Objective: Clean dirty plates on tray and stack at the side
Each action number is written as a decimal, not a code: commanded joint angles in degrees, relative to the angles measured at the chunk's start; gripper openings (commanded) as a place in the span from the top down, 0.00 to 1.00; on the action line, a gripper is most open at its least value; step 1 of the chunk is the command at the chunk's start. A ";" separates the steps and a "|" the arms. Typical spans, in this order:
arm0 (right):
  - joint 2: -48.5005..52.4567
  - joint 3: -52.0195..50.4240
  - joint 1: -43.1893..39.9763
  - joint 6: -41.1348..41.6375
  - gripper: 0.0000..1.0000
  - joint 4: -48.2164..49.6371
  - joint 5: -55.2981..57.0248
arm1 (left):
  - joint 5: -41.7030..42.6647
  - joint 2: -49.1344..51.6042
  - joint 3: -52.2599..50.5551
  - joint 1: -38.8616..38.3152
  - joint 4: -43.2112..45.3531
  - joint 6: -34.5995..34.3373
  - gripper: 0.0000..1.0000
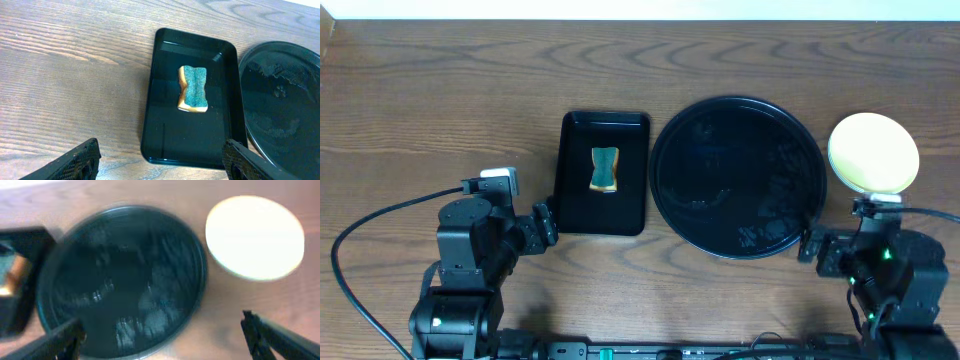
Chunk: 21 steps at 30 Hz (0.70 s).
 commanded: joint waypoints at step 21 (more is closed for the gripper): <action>-27.58 -39.45 2.69 2.54 0.01 42.99 4.35 | -0.50 -0.04 -0.42 0.09 0.20 0.55 0.21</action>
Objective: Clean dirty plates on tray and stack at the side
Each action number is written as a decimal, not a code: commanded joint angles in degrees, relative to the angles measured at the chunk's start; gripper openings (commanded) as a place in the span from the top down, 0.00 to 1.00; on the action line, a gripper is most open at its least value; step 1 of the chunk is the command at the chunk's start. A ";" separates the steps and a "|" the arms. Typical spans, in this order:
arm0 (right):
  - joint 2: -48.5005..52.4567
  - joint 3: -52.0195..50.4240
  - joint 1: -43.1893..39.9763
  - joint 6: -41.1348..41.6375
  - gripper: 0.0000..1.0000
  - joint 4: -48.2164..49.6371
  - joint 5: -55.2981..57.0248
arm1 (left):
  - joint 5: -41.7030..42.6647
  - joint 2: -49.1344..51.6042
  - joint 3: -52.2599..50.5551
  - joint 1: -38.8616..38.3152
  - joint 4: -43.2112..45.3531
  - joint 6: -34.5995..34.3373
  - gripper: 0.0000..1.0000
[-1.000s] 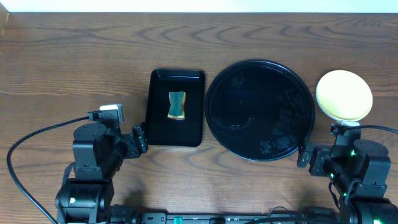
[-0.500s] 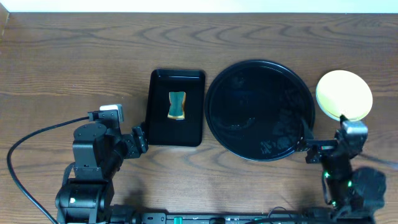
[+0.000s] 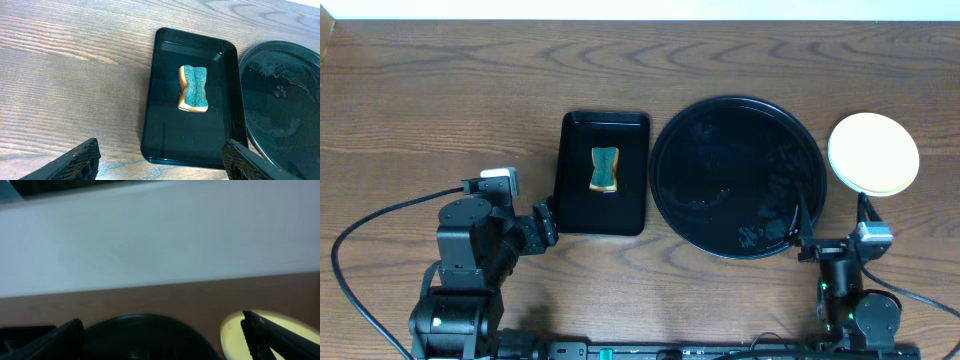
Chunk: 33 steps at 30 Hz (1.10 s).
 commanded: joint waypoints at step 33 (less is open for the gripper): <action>-0.55 -1.03 0.96 0.87 0.01 -7.89 -0.24 | -0.50 -0.04 -0.35 0.09 0.17 0.55 0.21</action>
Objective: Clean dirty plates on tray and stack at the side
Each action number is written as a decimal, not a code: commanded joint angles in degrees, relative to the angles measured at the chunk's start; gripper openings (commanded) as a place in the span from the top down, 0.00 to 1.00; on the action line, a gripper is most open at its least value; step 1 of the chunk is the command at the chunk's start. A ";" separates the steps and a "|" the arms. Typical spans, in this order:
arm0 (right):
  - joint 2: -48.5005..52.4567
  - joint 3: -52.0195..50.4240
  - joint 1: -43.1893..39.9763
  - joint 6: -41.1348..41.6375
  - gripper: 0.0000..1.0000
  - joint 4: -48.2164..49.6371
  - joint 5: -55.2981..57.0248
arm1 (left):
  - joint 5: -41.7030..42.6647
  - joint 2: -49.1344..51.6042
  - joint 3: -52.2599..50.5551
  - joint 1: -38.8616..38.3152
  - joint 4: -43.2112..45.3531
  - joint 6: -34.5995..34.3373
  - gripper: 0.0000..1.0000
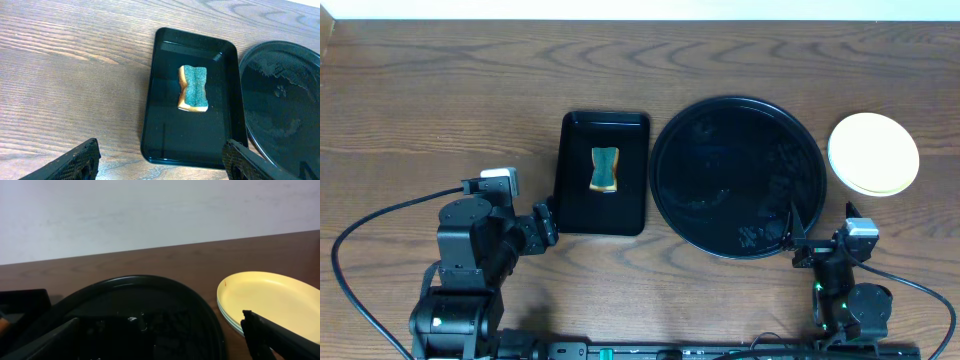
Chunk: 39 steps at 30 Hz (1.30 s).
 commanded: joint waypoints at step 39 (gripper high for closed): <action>-0.33 -0.07 0.92 0.70 0.01 -0.17 -0.24 | -7.26 -38.18 -42.16 0.13 40.09 8.13 0.21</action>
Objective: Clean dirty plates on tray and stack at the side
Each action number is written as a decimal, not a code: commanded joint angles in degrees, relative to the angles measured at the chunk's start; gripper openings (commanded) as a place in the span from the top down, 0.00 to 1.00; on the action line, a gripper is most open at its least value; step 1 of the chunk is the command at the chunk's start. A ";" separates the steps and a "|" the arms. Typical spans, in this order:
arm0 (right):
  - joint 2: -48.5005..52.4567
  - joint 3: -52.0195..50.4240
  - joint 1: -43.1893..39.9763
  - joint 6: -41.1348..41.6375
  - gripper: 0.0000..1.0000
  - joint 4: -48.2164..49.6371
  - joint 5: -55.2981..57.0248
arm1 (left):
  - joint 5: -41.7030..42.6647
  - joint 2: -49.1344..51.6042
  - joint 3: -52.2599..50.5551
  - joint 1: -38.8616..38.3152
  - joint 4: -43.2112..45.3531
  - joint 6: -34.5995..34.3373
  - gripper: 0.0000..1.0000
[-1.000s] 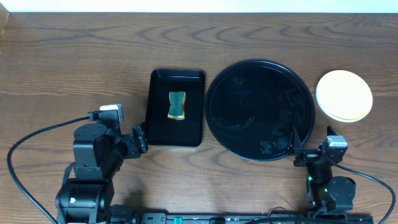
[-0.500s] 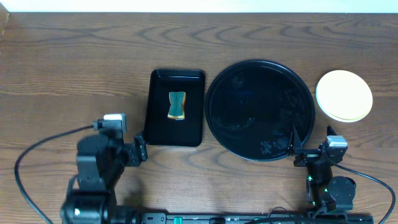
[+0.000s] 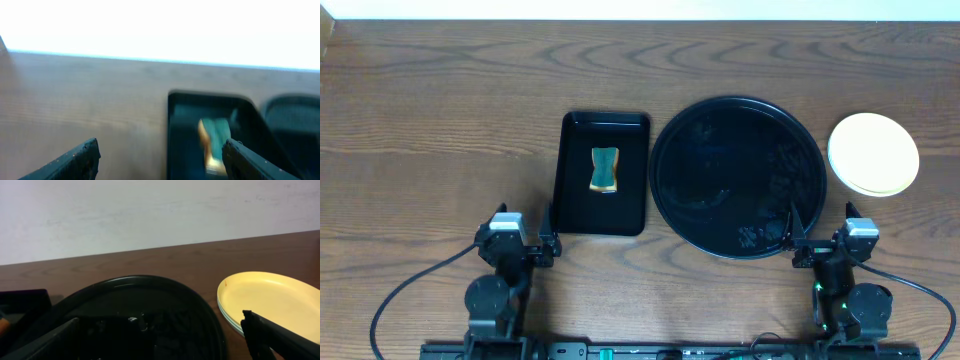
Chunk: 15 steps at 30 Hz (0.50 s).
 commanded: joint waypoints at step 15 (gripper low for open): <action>-0.28 -0.07 0.92 0.68 0.01 -0.20 -0.22 | -2.73 -2.49 -2.23 0.13 -2.75 0.70 0.21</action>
